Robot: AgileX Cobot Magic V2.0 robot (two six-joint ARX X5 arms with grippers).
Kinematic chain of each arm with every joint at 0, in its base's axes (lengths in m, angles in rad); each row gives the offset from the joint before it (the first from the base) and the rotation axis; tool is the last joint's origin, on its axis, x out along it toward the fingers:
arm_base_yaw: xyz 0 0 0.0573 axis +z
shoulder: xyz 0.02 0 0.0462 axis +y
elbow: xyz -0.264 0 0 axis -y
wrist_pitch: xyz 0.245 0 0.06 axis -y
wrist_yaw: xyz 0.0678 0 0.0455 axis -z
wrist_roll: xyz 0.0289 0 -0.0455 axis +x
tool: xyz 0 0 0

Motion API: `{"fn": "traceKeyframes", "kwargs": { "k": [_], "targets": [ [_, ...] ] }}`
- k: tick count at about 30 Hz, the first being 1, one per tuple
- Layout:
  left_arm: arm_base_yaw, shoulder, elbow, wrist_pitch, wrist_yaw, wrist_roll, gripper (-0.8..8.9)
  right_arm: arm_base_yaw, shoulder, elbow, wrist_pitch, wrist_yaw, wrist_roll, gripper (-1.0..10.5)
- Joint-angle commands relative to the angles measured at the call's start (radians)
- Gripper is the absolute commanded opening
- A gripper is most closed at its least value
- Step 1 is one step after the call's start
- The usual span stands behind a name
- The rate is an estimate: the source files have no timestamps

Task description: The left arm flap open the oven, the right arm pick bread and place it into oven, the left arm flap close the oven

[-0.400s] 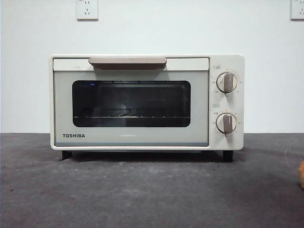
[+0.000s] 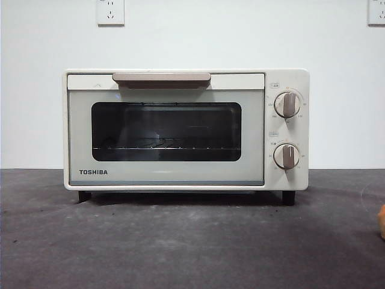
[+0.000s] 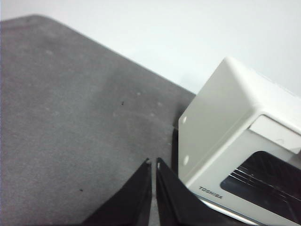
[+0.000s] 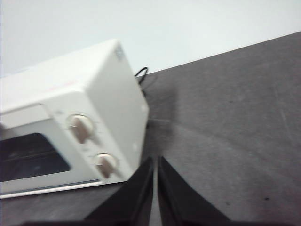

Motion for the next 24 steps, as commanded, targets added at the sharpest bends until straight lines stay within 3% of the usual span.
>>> {"fn": "traceKeyframes", "kwargs": {
  "k": [1,5,9,16,24],
  "targets": [
    [0.000,0.079,0.108,-0.024,0.035,0.044,0.17,0.002,0.065,0.093,-0.044,-0.051,0.009,0.1],
    [-0.042,0.196,0.243,-0.072,0.097,0.152,0.17,0.002,0.157,0.195,-0.103,-0.132,-0.001,0.1],
    [-0.116,0.304,0.377,-0.128,0.116,0.195,0.17,0.002,0.248,0.301,-0.173,-0.225,-0.057,0.1],
    [-0.192,0.473,0.551,-0.205,0.358,0.243,0.17,0.013,0.385,0.472,-0.296,-0.386,-0.197,0.1],
    [-0.257,0.566,0.653,-0.322,0.538,0.373,0.17,0.089,0.474,0.591,-0.437,-0.411,-0.340,0.1]
  ]
}}
